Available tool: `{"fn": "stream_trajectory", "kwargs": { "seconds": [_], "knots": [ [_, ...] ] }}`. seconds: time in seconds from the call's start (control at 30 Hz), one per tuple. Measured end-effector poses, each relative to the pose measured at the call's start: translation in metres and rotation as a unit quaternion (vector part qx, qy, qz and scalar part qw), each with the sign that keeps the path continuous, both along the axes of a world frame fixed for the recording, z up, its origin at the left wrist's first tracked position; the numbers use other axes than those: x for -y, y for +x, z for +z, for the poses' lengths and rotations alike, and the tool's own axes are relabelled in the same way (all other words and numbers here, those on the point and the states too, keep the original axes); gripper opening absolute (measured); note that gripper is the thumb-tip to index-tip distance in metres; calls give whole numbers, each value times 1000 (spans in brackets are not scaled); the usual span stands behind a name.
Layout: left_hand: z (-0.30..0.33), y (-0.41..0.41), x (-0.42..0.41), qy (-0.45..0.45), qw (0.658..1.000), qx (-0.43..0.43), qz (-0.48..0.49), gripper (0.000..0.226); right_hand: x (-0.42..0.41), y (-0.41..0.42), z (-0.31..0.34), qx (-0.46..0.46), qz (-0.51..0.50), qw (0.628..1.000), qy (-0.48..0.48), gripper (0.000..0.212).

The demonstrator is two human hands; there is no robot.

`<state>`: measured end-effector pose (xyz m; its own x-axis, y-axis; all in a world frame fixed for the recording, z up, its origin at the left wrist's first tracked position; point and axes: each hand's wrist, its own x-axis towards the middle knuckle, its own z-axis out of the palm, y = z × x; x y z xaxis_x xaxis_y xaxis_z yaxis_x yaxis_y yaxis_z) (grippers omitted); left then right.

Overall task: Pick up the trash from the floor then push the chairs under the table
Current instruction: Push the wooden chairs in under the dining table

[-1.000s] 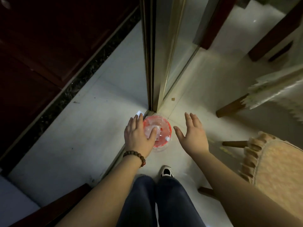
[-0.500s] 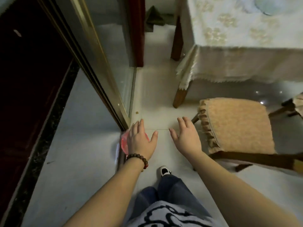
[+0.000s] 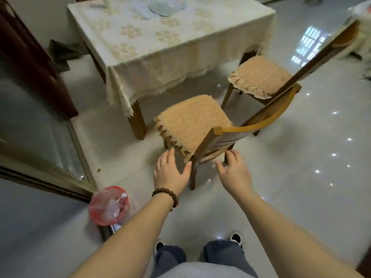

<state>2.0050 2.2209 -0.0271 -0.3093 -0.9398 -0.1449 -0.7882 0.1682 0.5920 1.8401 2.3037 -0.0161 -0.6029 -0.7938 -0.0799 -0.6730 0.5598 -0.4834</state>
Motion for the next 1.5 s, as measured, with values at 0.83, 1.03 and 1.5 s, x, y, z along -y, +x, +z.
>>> {"fn": "stream_trajectory", "kwargs": {
  "seconds": [0.83, 1.03, 1.5],
  "knots": [
    [52, -255, -91, -91, 985, -26, 143, 74, -20, -312, 43, -29, 185, 980, -64, 58],
    [43, -260, -18, -96, 993, 66, 14, 83, 53, -347, 40, -70, 304, 949, -37, 78],
    [26, -278, 35, -94, 915, 366, -143, 35, 127, -371, 21, -298, 573, 751, 135, 19]
  ]
}}
